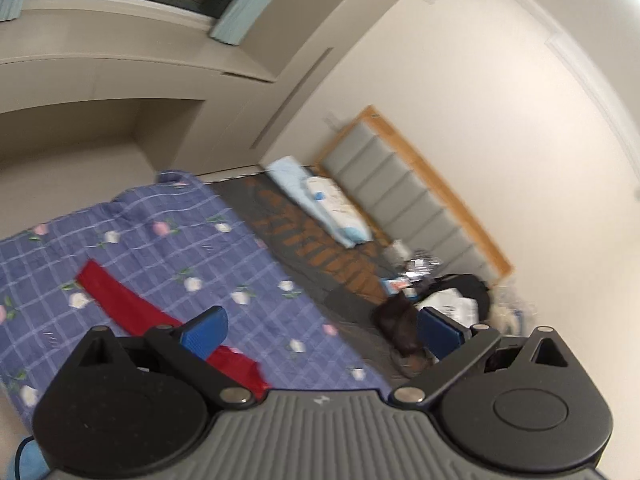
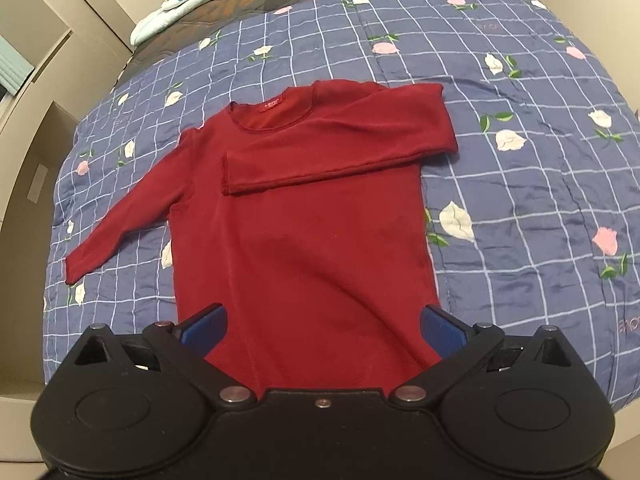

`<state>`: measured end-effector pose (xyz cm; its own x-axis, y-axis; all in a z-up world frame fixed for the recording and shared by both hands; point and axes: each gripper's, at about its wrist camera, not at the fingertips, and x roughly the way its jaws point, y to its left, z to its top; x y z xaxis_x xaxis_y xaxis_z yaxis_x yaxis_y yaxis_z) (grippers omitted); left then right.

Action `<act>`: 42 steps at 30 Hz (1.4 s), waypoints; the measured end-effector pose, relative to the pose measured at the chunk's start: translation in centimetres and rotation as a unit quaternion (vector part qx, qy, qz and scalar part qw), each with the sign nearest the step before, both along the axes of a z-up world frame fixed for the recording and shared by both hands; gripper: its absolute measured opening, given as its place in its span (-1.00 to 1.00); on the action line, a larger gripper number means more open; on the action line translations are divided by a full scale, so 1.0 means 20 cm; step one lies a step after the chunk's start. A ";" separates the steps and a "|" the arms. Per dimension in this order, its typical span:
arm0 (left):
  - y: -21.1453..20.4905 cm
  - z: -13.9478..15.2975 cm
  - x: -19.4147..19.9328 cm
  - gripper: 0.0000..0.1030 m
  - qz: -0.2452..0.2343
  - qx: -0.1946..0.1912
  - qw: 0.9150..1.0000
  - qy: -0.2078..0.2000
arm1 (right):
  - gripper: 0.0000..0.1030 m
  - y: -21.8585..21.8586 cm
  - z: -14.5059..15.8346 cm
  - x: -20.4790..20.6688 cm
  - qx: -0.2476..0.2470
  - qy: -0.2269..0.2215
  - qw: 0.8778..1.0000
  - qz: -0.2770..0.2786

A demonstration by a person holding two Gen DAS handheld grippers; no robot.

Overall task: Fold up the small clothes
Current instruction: 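Lift the right gripper away and move it toward the other sleeve, then close the right gripper on the other sleeve cuff and lift it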

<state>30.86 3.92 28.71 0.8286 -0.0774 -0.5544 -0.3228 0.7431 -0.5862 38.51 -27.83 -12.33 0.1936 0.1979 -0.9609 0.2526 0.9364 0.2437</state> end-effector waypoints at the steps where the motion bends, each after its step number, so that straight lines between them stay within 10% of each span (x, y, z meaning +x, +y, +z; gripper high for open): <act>1: 0.06 -0.07 0.03 0.99 0.009 -0.002 1.000 0.014 | 0.99 0.01 -0.01 0.00 -0.001 0.001 1.000 0.000; 11: 0.91 -0.85 0.17 0.99 0.155 -0.023 0.978 0.134 | 0.99 0.36 -0.10 0.11 -0.025 0.003 1.000 0.015; 20: 1.61 -1.34 0.27 0.99 0.203 0.012 0.946 0.251 | 0.99 1.13 -0.24 0.37 -0.035 -0.002 0.990 0.135; 42: 2.05 -1.93 0.26 0.99 0.188 -0.013 0.914 0.360 | 0.17 3.12 -0.79 0.96 0.070 -0.128 0.866 0.479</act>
<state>36.02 44.83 -9.86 0.2205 0.1173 -0.9683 -0.8614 0.4892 -0.1369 57.75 34.63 -28.21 0.0798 0.4957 -0.8648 -0.7022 0.6437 0.3042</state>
